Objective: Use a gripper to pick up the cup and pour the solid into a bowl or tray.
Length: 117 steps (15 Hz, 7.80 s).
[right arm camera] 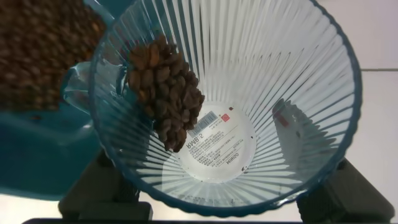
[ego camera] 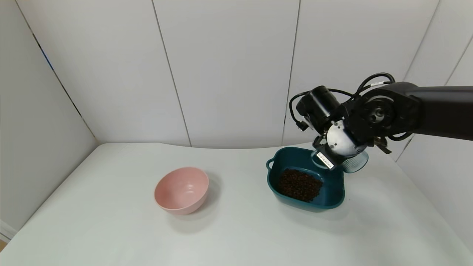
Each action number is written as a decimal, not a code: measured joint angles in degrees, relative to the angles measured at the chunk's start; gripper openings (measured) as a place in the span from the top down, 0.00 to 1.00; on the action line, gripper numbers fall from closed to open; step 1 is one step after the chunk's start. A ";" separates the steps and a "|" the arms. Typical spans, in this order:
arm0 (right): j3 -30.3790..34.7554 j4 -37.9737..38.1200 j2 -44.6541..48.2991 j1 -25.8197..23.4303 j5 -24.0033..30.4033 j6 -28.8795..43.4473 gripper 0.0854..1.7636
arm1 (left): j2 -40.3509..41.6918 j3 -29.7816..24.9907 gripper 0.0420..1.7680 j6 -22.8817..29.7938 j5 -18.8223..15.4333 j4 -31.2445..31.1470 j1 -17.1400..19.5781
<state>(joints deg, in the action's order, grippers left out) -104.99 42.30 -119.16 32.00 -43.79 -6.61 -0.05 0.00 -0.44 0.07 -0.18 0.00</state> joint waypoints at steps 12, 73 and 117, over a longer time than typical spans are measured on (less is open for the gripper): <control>4.49 -14.71 7.14 1.35 15.71 15.47 0.25 | 0.00 0.00 0.03 0.00 0.00 0.00 0.00; 28.39 -68.79 -14.88 23.26 10.74 27.39 0.09 | 0.00 0.00 0.03 0.00 0.00 0.02 0.00; 64.39 -61.37 29.11 15.59 32.38 14.51 0.04 | 0.00 0.00 0.03 0.00 0.00 0.00 0.00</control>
<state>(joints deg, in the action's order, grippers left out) -40.59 -19.07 -90.05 47.59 -11.41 7.90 -0.05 0.00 -0.44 0.07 -0.18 0.00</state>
